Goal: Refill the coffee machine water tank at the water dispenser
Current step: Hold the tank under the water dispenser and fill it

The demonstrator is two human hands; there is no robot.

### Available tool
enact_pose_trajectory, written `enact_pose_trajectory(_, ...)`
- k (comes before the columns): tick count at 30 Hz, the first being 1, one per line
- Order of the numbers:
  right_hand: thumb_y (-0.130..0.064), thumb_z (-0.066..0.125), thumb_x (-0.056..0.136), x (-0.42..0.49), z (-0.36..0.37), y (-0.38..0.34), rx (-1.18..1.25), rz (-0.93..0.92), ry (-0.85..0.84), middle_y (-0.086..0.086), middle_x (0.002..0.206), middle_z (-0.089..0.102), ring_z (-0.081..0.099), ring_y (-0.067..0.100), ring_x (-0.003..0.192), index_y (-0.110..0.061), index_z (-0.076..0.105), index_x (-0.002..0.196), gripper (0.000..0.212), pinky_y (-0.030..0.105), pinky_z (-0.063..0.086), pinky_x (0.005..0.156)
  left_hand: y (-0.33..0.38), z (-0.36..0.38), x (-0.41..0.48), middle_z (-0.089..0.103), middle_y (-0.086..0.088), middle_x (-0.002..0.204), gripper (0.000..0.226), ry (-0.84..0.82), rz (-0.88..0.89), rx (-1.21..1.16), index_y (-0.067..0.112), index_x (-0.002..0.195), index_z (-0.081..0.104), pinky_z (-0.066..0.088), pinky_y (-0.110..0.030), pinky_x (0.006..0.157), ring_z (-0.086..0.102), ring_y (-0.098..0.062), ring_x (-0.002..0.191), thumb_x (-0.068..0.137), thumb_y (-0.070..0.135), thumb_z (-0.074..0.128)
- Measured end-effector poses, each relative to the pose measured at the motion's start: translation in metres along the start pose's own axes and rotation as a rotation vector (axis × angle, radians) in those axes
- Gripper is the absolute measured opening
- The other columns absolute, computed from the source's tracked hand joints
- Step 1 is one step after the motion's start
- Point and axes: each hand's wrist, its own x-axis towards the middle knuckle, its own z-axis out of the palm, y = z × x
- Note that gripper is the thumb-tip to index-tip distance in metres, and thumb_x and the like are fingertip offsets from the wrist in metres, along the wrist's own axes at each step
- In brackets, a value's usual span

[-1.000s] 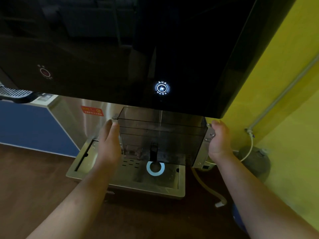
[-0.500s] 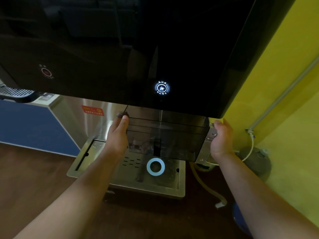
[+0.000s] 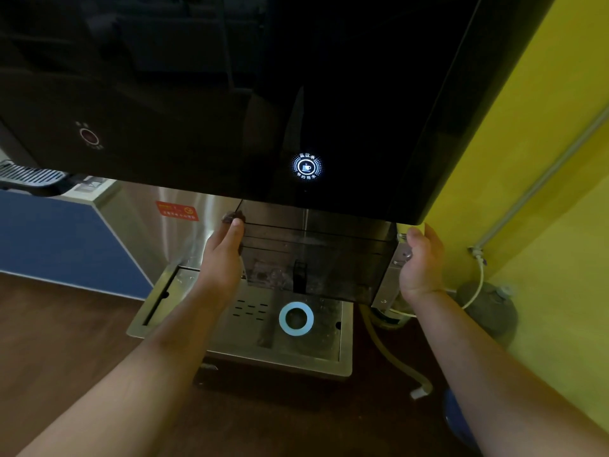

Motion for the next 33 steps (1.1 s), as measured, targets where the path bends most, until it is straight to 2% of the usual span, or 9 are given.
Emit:
enact_pose_trajectory(2, -0.019, 0.047, 0.085, 0.002, 0.000, 0.001, 0.000, 0.002, 0.008, 0.010, 0.066, 0.050, 0.050, 0.012, 0.054, -0.012, 0.058, 0.078, 0.015, 0.030, 0.039, 0.056, 0.002, 0.001, 0.000, 0.061, 0.011, 0.092, 0.029, -0.001, 0.012, -0.006, 0.033, 0.093, 0.054, 0.047, -0.002, 0.056, 0.066, 0.017, 0.067, 0.108, 0.021, 0.033)
enact_pose_trajectory(4, -0.024, 0.045, 0.081, 0.004, 0.000, 0.003, -0.002, 0.004, 0.013, -0.001, 0.065, 0.049, 0.048, 0.002, 0.053, -0.020, 0.052, 0.069, 0.014, 0.023, 0.039, 0.056, 0.002, 0.001, 0.001, 0.061, 0.011, 0.091, 0.029, -0.003, 0.016, -0.011, 0.032, 0.092, 0.054, 0.047, -0.002, 0.056, 0.065, 0.016, 0.065, 0.108, 0.020, 0.033)
enact_pose_trajectory(9, -0.023, 0.044, 0.079, 0.006, 0.002, 0.004, 0.023, -0.013, 0.016, -0.004, 0.069, 0.053, 0.052, -0.007, 0.055, -0.022, 0.054, 0.071, 0.012, 0.009, 0.041, 0.055, 0.001, 0.000, 0.000, 0.064, 0.012, 0.089, 0.029, 0.015, 0.018, -0.016, 0.032, 0.092, 0.055, 0.047, -0.003, 0.058, 0.066, 0.016, 0.067, 0.108, 0.020, 0.034)
enact_pose_trajectory(14, -0.022, 0.044, 0.079, 0.007, 0.003, 0.004, 0.061, -0.030, 0.024, -0.007, 0.079, 0.058, 0.057, -0.012, 0.062, -0.024, 0.057, 0.079, 0.013, 0.005, 0.042, 0.061, 0.002, 0.000, 0.003, 0.072, 0.025, 0.068, 0.029, 0.022, 0.035, 0.003, 0.032, 0.093, 0.054, 0.048, -0.004, 0.059, 0.066, 0.016, 0.068, 0.108, 0.020, 0.033)
enact_pose_trajectory(18, -0.022, 0.045, 0.080, 0.012, -0.001, 0.011, 0.036, -0.018, 0.008, -0.004, 0.068, 0.054, 0.053, 0.001, 0.060, 0.001, 0.059, 0.081, 0.027, 0.020, 0.043, 0.060, 0.003, 0.002, 0.005, 0.072, 0.022, 0.069, 0.030, 0.020, 0.046, 0.007, 0.033, 0.091, 0.055, 0.048, -0.004, 0.062, 0.067, 0.013, 0.071, 0.108, 0.021, 0.034)
enact_pose_trajectory(20, -0.023, 0.046, 0.081, 0.013, -0.003, 0.012, 0.029, -0.010, -0.001, -0.009, 0.064, 0.056, 0.052, 0.004, 0.060, -0.007, 0.059, 0.077, 0.021, 0.024, 0.042, 0.061, 0.002, 0.003, 0.005, 0.071, 0.028, 0.067, 0.030, 0.009, 0.052, 0.004, 0.033, 0.092, 0.054, 0.047, -0.003, 0.061, 0.066, 0.015, 0.070, 0.108, 0.020, 0.033)
enact_pose_trajectory(23, -0.022, 0.045, 0.081, 0.011, -0.001, 0.007, 0.026, -0.030, 0.003, -0.006, 0.070, 0.057, 0.055, -0.003, 0.059, -0.021, 0.057, 0.076, 0.013, 0.018, 0.044, 0.061, 0.001, 0.003, 0.006, 0.070, 0.031, 0.065, 0.030, 0.000, 0.056, 0.001, 0.031, 0.092, 0.054, 0.047, -0.002, 0.059, 0.066, 0.016, 0.068, 0.108, 0.018, 0.032)
enact_pose_trajectory(26, -0.022, 0.045, 0.080, 0.009, 0.002, 0.003, 0.021, -0.045, 0.004, -0.006, 0.075, 0.058, 0.056, -0.010, 0.062, -0.024, 0.058, 0.078, 0.014, 0.008, 0.043, 0.060, -0.001, 0.002, 0.008, 0.073, 0.023, 0.067, 0.029, 0.005, 0.047, -0.010, 0.029, 0.092, 0.056, 0.048, -0.004, 0.060, 0.067, 0.015, 0.068, 0.108, 0.019, 0.033)
enact_pose_trajectory(33, -0.024, 0.048, 0.078, 0.011, 0.006, 0.003, 0.009, -0.031, 0.015, -0.021, 0.052, 0.057, 0.048, -0.007, 0.051, -0.022, 0.051, 0.066, 0.013, 0.012, 0.038, 0.053, -0.006, -0.001, 0.013, 0.065, 0.011, 0.089, 0.028, 0.017, 0.020, -0.042, 0.032, 0.092, 0.056, 0.048, -0.008, 0.065, 0.067, 0.014, 0.070, 0.107, 0.020, 0.036)
